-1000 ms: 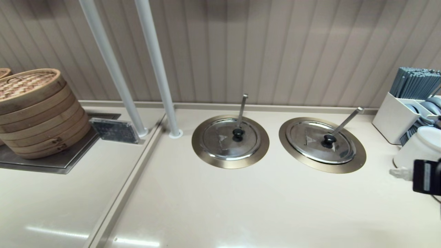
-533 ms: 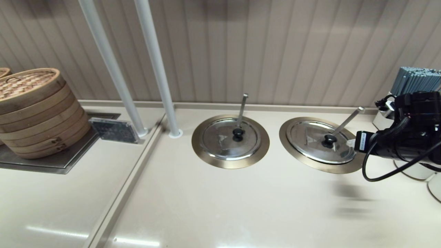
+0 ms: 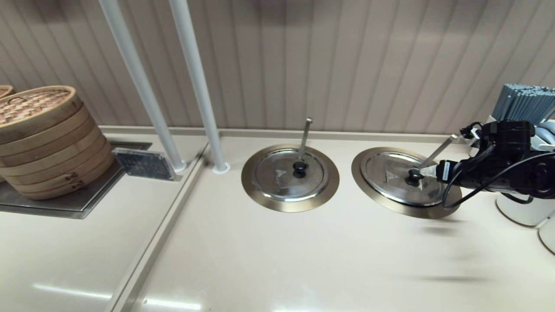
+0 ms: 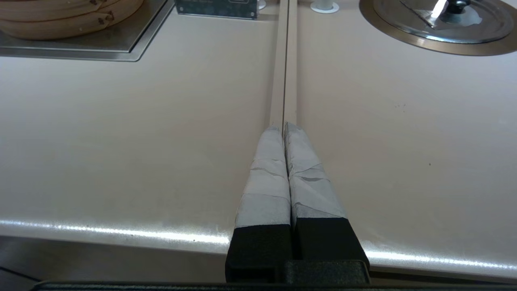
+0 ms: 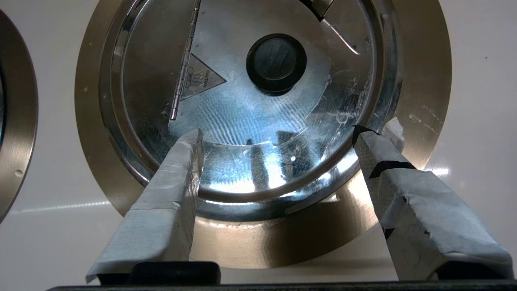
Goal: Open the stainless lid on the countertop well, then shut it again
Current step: Open the lid
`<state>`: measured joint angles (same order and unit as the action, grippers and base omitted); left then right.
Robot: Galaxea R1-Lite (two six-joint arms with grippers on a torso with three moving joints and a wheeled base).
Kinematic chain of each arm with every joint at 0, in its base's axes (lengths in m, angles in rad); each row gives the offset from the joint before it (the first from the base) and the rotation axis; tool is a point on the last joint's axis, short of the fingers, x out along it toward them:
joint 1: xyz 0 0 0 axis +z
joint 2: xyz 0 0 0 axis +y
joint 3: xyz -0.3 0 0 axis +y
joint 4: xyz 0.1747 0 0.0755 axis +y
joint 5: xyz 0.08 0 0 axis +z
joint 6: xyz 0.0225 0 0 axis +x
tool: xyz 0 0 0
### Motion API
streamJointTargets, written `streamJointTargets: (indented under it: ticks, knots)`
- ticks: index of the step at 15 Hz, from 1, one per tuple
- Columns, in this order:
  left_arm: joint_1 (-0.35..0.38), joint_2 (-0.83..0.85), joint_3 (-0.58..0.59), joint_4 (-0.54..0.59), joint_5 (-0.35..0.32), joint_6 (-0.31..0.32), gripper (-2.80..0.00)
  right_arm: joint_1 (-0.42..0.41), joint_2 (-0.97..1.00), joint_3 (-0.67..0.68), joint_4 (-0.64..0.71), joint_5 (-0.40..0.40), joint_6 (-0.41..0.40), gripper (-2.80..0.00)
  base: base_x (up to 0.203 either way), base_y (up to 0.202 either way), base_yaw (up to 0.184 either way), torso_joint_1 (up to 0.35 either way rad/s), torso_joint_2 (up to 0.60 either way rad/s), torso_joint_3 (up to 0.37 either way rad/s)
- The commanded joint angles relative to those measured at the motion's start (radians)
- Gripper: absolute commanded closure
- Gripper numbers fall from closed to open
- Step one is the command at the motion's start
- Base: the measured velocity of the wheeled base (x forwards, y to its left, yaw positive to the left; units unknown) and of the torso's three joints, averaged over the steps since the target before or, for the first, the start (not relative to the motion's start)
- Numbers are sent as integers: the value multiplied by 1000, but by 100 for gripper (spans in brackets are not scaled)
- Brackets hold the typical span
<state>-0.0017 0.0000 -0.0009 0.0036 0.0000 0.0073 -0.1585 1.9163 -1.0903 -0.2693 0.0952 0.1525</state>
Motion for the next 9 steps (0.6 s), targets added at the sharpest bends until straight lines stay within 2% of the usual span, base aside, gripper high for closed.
streamJointTargets:
  ticks: [1, 9]
  knots:
    - [0, 0, 0, 1, 0, 0, 0, -29, 57, -54, -3, 21, -3, -280, 0, 0, 0, 0, 0, 0]
    - [0, 0, 1, -1, 0, 0, 0, -41, 224, -249, -4, 24, 15, -280, 0, 0, 0, 0, 0, 0]
